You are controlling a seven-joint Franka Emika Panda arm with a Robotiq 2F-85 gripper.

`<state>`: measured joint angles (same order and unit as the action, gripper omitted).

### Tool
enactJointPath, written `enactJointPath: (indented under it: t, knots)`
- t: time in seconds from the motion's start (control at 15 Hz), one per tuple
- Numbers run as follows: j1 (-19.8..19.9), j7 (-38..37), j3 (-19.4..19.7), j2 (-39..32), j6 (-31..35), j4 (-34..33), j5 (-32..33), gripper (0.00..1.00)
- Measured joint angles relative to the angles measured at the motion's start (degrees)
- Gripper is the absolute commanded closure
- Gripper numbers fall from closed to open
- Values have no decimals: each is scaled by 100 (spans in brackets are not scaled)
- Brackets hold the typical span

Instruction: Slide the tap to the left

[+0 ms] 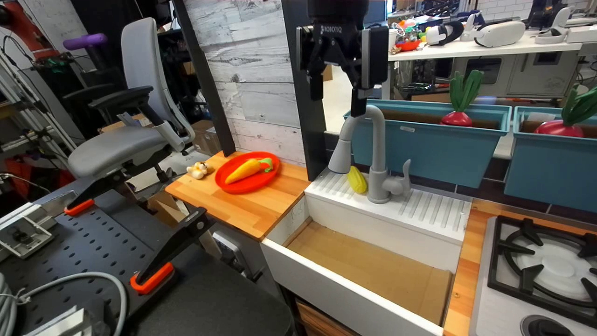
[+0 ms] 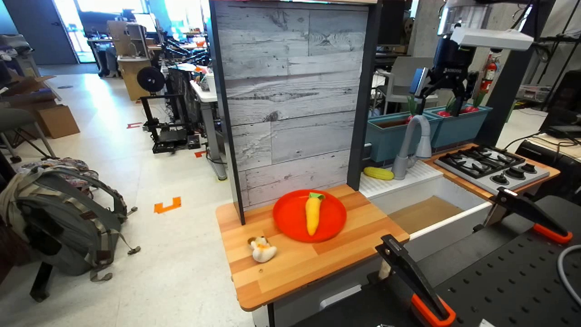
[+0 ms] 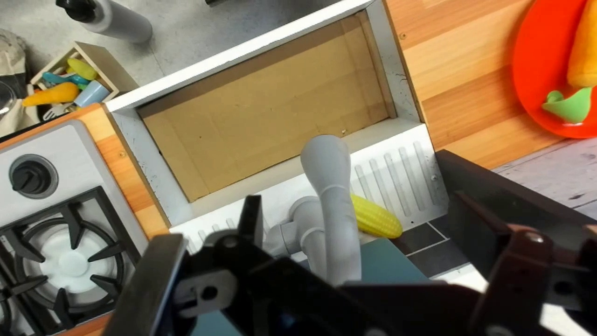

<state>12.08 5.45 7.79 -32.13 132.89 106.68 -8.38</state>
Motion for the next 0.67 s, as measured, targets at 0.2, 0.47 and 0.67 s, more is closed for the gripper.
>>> enactJointPath:
  t: [0.2,0.47,0.67]
  knots:
    - [26,0,-7,-333,0,-255,0,0]
    - [32,0,-25,-673,-9,-531,0,33]
    - [38,0,-59,-842,-20,-678,0,58]
